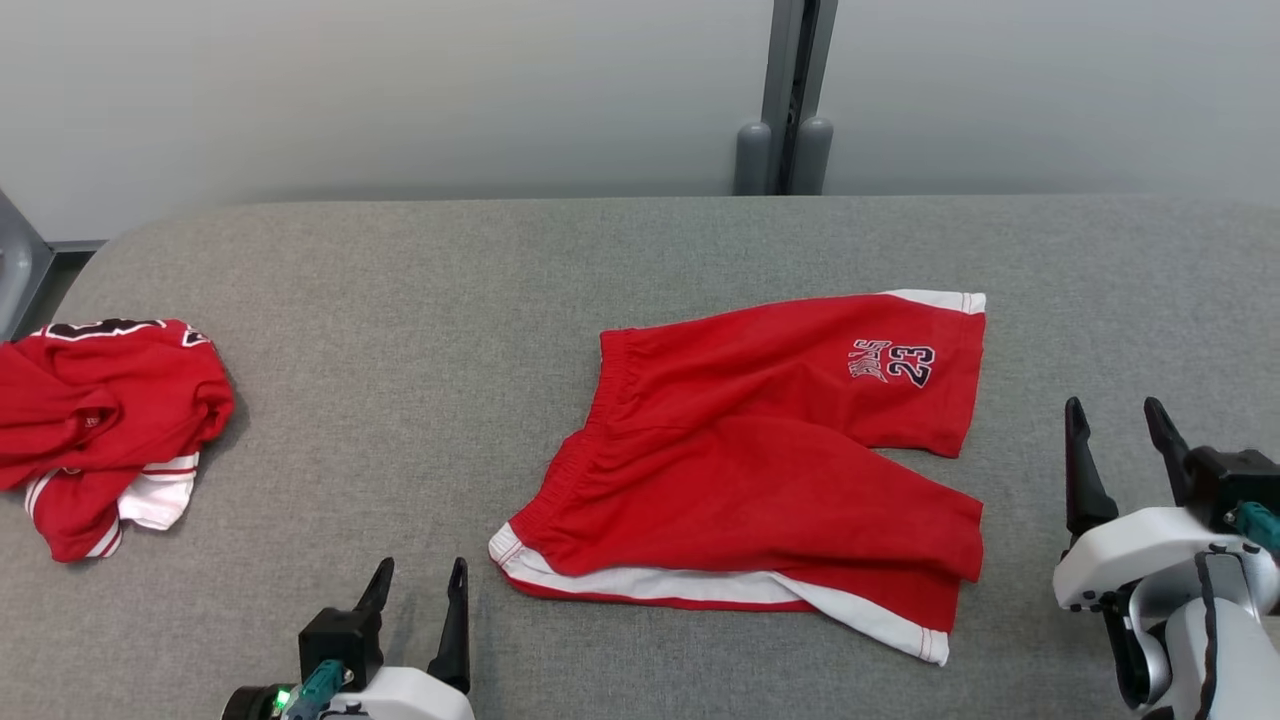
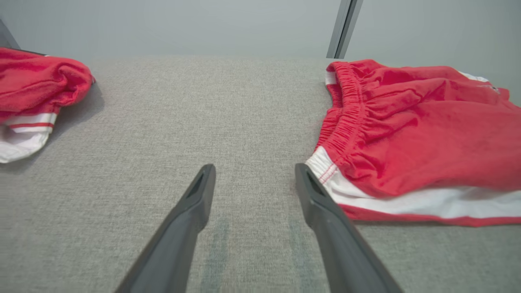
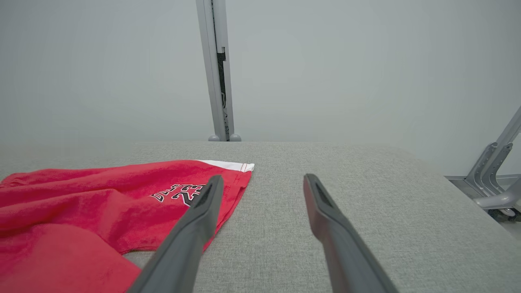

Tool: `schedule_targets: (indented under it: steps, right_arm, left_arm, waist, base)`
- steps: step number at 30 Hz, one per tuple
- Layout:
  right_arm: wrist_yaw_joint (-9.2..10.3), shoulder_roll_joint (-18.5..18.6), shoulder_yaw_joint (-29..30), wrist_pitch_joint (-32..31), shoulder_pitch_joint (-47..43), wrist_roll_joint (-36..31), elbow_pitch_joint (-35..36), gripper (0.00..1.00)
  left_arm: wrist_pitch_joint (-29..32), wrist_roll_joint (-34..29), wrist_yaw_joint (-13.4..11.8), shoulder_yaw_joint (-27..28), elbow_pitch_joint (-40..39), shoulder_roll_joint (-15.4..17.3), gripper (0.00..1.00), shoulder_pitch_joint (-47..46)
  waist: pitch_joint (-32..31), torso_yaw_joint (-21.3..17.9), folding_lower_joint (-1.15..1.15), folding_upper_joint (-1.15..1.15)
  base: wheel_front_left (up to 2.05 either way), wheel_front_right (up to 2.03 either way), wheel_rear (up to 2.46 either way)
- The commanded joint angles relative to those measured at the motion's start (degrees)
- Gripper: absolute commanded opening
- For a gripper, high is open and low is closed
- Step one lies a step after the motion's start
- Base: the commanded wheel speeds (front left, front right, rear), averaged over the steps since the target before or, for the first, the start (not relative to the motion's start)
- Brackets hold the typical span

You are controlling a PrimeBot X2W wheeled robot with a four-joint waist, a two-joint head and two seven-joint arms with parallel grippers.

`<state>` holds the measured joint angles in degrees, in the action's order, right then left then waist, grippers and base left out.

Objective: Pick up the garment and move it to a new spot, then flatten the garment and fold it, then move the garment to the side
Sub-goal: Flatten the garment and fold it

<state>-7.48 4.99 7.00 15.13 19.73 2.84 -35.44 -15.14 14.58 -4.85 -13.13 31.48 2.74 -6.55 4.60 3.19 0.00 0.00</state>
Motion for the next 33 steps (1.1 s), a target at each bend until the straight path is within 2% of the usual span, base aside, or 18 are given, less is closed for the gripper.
schedule_targets:
  steps: [1,10,19,33]
  right_arm:
    - [-0.02,-0.53,0.49,0.02,-1.56,-0.96,1.01,1.0]
    - [-0.01,-1.88,-4.08,0.02,-11.05,2.18,8.5,1.0]
    - [-0.01,-1.92,-8.67,0.02,-17.11,5.82,12.78,1.0]
    - [-0.01,-1.92,-13.93,0.01,-20.65,7.77,11.44,1.0]
  left_arm:
    - [-0.01,-0.91,-0.05,0.82,-0.85,0.28,1.0,1.09]
    - [-0.01,-6.15,-0.65,5.18,-7.33,0.27,1.0,6.88]
    - [-0.01,-7.79,-0.97,7.79,-10.08,0.26,1.0,10.52]
    - [-0.01,-8.07,-1.04,9.15,-11.08,0.26,1.0,13.06]
  waist:
    - [-1.23,-0.56,0.0,0.0]
    - [-4.95,-2.74,0.0,0.0]
    - [-7.25,-4.07,0.0,0.0]
    - [-8.86,-4.43,0.0,0.0]
  base:
    - [0.0,0.0,0.0]
    - [0.0,0.0,0.0]
    - [0.0,0.0,0.0]
    - [0.0,0.0,0.0]
